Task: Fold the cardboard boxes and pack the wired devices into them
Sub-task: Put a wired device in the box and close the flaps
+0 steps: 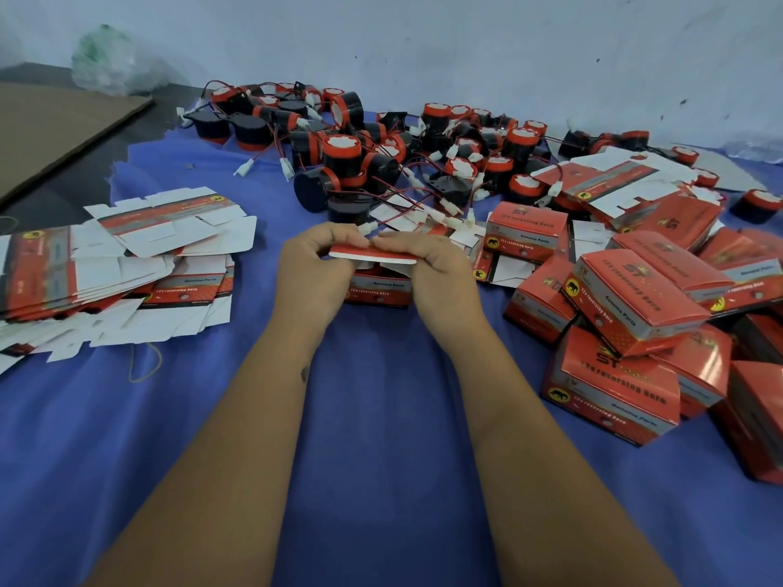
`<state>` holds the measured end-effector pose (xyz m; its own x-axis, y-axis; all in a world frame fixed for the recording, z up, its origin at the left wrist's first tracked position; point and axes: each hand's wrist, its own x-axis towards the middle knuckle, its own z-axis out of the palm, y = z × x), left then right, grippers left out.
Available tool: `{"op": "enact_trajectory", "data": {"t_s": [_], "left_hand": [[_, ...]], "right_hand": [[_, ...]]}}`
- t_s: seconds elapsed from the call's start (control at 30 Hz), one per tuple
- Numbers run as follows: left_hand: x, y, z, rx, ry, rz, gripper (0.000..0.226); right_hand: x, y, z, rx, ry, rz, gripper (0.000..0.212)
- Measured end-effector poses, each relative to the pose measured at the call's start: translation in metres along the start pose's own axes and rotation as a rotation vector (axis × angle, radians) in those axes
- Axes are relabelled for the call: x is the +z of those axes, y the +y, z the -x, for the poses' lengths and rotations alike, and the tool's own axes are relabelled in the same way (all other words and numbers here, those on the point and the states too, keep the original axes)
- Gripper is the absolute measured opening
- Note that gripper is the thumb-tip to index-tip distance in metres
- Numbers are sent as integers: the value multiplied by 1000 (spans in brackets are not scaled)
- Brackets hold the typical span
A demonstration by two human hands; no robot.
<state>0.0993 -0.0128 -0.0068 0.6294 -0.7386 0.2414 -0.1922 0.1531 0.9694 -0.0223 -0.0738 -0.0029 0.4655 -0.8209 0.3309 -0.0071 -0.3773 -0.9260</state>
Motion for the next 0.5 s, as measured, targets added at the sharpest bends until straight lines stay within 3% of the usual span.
{"op": "enact_trajectory", "data": {"t_s": [0.1,0.17,0.23,0.33,0.43,0.5], "left_hand": [[-2,4,-1,-167,15,203,34],[-5,7,-2,-231,-5,255,20],[-7,8,0,-238,-41,296,28],[-11,8,2,-215,-92,343,39],[-11,8,2,-210,-172,258,35],[-8,8,1,-138,-224,69,22]], "right_hand": [[-9,1,0,81,-19,-122,50],[-14,2,2,81,-48,-124,38],[-15,0,5,106,-62,-160,24],[-10,0,6,90,-107,-44,25],[-9,0,4,49,-107,116,33],[-10,1,3,34,-55,131,37]]}}
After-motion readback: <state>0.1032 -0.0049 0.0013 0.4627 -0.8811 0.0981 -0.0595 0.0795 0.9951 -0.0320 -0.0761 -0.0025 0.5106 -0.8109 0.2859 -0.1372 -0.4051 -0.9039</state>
